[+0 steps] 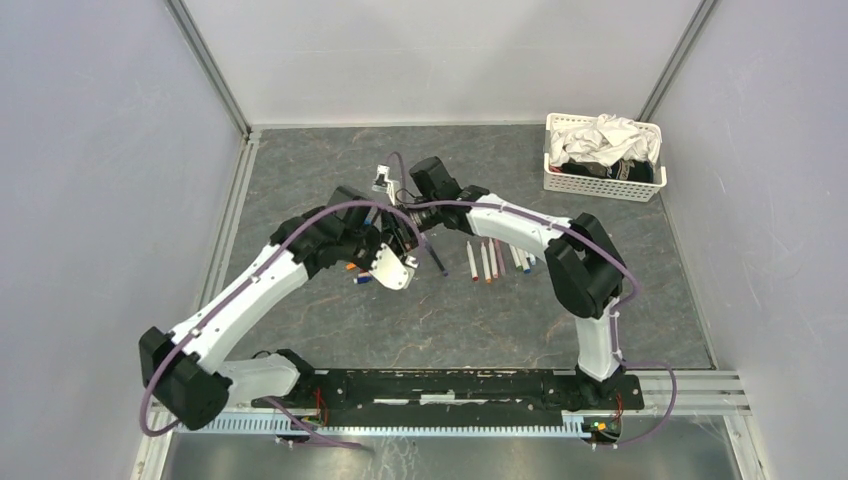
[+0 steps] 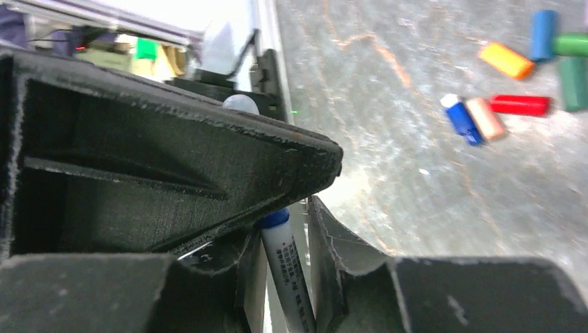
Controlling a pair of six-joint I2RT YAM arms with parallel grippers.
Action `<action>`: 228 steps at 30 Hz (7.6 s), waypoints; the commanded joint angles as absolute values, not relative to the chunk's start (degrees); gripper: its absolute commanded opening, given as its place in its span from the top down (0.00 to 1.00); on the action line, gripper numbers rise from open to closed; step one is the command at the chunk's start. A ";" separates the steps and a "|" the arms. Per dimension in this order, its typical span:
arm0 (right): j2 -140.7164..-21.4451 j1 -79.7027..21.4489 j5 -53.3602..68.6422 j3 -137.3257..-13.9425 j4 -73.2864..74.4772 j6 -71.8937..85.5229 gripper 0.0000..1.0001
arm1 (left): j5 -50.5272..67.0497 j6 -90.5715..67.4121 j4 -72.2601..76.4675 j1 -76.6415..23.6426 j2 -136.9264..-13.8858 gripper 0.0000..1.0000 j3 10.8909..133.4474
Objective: Open the pen caps
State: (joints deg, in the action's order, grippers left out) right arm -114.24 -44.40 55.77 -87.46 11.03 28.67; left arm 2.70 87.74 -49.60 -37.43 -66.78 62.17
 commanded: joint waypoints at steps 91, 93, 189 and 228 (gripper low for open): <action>-108.77 -45.79 62.21 -81.63 -8.36 38.65 0.70 | 26.89 79.23 -61.73 -35.86 -72.96 0.98 74.96; -109.75 -45.74 61.37 -82.40 -10.92 41.02 0.83 | 27.55 79.14 -61.94 -35.86 -73.19 0.98 75.49; -87.83 -28.45 -10.46 -52.33 4.03 12.59 0.59 | 17.01 32.78 -58.39 -12.22 -88.44 0.00 96.66; -104.48 -45.55 -3.83 -59.87 4.48 4.76 0.83 | 32.71 36.01 -57.73 -6.07 -81.76 0.00 86.69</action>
State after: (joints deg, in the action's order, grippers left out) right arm -106.41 -45.54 -2.76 -60.16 1.08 6.04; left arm 26.70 34.52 -59.18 -6.17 -80.86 88.36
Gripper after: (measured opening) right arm 0.208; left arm 0.996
